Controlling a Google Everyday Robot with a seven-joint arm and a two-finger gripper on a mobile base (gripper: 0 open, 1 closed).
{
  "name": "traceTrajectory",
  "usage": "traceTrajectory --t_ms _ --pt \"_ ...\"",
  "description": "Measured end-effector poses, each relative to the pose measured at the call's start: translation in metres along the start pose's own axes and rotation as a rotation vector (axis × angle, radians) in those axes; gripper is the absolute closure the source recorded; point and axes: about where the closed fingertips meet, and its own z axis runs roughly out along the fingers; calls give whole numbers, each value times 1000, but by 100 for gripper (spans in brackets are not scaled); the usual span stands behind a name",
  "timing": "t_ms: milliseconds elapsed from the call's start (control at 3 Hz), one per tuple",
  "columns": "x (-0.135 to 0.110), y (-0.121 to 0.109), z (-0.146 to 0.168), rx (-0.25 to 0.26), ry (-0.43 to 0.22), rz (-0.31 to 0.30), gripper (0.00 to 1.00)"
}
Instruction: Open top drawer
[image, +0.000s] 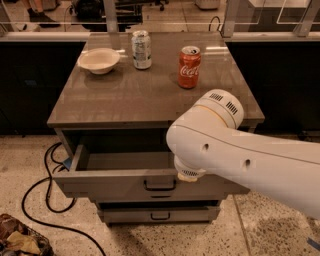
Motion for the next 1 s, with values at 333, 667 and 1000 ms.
traceTrajectory --t_ms 333,667,1000 --pt "0 0 0 0 0 -1 78" --pt "0 0 0 1 1 -1 99" --pt "0 0 0 1 0 -1 100"
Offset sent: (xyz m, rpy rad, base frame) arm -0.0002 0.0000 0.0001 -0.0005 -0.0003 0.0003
